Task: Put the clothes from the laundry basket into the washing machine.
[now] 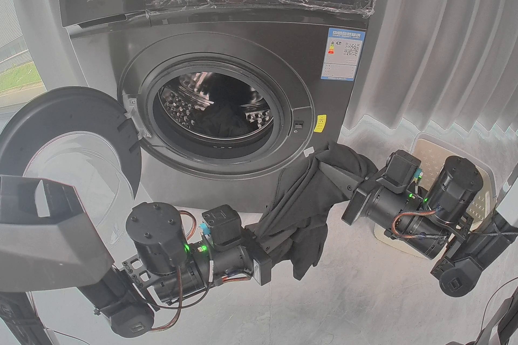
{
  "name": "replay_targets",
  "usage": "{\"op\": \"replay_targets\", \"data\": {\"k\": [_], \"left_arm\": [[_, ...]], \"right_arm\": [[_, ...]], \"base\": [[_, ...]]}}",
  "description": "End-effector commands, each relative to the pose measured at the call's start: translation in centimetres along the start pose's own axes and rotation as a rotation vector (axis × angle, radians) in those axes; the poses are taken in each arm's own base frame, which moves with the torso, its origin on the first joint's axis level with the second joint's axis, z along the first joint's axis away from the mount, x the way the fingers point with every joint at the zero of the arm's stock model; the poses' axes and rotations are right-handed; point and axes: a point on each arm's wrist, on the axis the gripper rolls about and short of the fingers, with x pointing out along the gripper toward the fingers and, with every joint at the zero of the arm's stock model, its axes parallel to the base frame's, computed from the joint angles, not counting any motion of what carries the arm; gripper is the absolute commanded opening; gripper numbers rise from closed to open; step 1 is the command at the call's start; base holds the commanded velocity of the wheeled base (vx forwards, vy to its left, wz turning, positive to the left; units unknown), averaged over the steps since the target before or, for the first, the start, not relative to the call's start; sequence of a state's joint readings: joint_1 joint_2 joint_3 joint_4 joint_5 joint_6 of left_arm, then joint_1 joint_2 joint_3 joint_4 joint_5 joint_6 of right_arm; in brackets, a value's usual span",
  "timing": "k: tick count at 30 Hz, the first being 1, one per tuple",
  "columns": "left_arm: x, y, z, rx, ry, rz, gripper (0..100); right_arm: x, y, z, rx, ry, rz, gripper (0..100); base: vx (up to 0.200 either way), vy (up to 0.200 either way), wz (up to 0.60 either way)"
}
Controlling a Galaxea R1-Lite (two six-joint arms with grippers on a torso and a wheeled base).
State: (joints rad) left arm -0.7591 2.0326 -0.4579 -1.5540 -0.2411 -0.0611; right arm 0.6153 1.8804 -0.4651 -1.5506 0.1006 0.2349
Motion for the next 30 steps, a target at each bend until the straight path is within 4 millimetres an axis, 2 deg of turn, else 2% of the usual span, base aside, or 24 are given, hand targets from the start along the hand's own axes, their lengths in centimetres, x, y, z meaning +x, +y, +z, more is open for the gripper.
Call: {"op": "replay_targets", "data": {"k": [1, 8, 14, 15, 20, 25, 30], "left_arm": [[-0.8, -0.6, 1.4, 0.009, -0.039, -0.013, 0], [-0.7, -0.5, 1.8, 0.014, -0.057, -0.011, 0], [-0.7, -0.4, 2.0, 0.014, -0.064, -0.007, 0], [-0.7, -0.4, 2.0, 0.014, -0.065, -0.005, 0], [-0.9, 0.2, 2.2, 0.013, -0.073, 0.017, 0], [-1.6, 1.6, 3.2, 0.016, -0.106, 0.067, 0], [-2.4, 2.0, 4.3, 0.023, -0.139, 0.090, 0]], "right_arm": [[0.2, -0.3, -0.9, 0.003, 0.029, -0.013, 0], [-0.4, 0.1, -2.4, 0.010, 0.096, -0.005, 0], [-0.5, 0.4, -2.5, 0.011, 0.102, 0.006, 0], [-0.6, 0.4, -2.5, 0.011, 0.106, 0.008, 100], [-1.0, 0.5, -2.6, 0.014, 0.116, 0.007, 100], [-2.6, 0.7, -2.0, 0.012, 0.124, 0.015, 100], [-4.5, 0.7, -1.4, 0.007, 0.144, 0.069, 100]], "base": [[0.000, 0.000, 0.00], [0.000, 0.000, 0.00], [0.000, 0.000, 0.00], [0.000, 0.000, 0.00], [0.000, 0.000, 0.00], [0.000, 0.000, 0.00], [0.000, 0.000, 0.00]]}}
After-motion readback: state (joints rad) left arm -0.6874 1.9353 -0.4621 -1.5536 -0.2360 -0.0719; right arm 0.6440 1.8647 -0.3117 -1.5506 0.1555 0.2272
